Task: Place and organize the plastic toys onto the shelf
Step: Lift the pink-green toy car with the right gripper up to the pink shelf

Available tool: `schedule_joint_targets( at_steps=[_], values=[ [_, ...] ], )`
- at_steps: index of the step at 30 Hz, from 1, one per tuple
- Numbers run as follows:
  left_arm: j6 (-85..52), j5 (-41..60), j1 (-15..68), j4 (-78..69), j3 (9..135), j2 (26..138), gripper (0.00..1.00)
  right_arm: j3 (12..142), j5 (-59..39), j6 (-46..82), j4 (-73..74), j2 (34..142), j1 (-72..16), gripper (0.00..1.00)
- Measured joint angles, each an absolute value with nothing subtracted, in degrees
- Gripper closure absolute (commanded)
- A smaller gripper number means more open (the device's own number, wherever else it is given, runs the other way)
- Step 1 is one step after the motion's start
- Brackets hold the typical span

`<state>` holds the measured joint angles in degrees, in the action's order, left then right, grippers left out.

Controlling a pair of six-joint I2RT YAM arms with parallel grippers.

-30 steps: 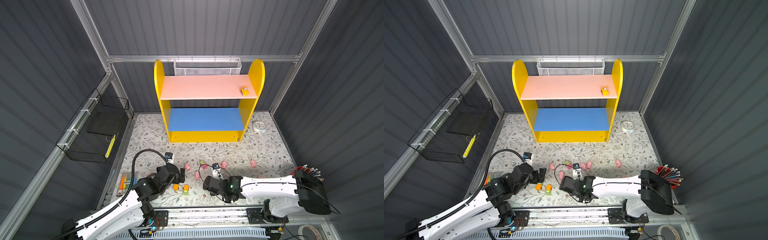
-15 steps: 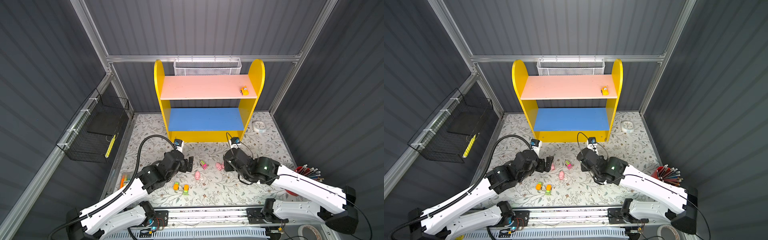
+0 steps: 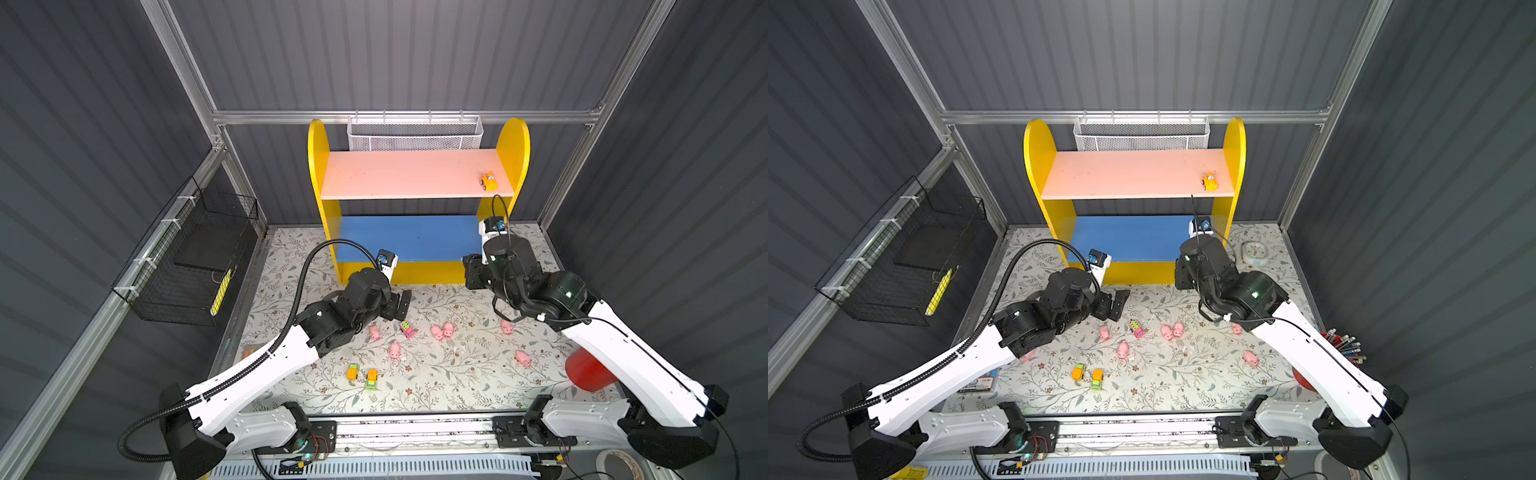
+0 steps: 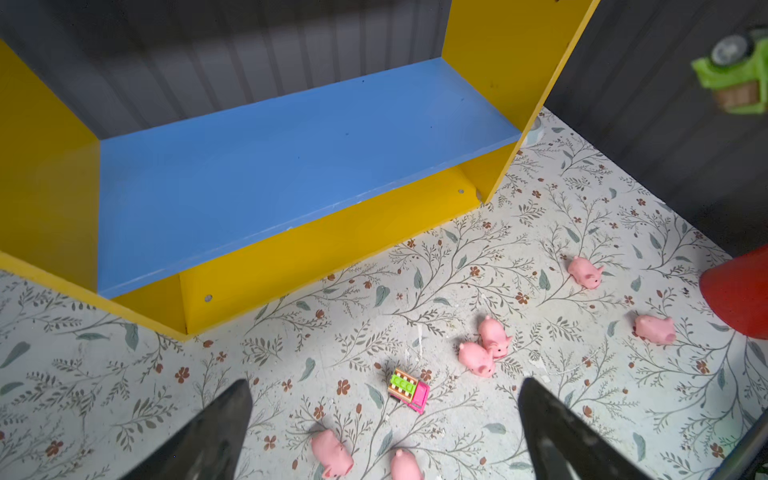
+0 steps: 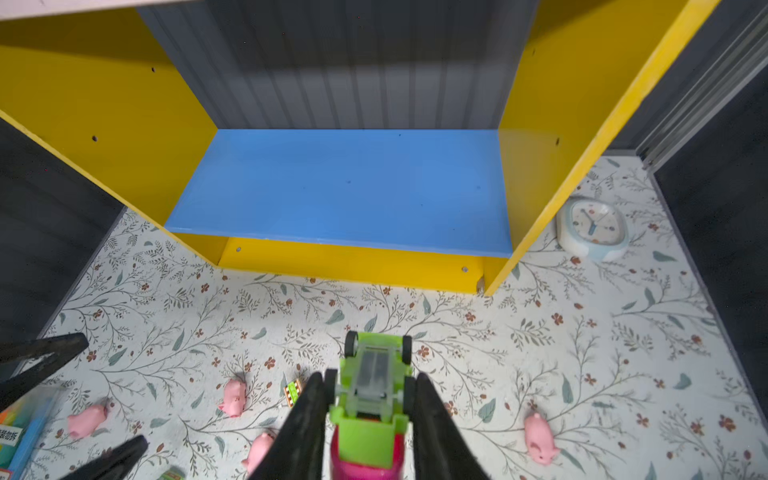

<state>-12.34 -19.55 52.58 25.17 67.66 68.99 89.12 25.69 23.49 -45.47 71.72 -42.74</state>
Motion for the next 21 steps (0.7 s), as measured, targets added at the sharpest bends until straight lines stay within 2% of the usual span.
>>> schedule_joint_targets(
  at_steps=[9, 21],
  values=[
    [-8.67, -19.00, 52.58, 24.01, 74.81, 75.11, 0.00, 109.71, 21.80, 14.81, -43.99, 82.39, -36.36, 0.67],
    [-7.01, -18.85, 52.58, 21.76, 75.57, 76.09, 0.00, 134.04, 15.22, 6.76, -43.79, 99.22, -29.91, 0.67]
  ],
)
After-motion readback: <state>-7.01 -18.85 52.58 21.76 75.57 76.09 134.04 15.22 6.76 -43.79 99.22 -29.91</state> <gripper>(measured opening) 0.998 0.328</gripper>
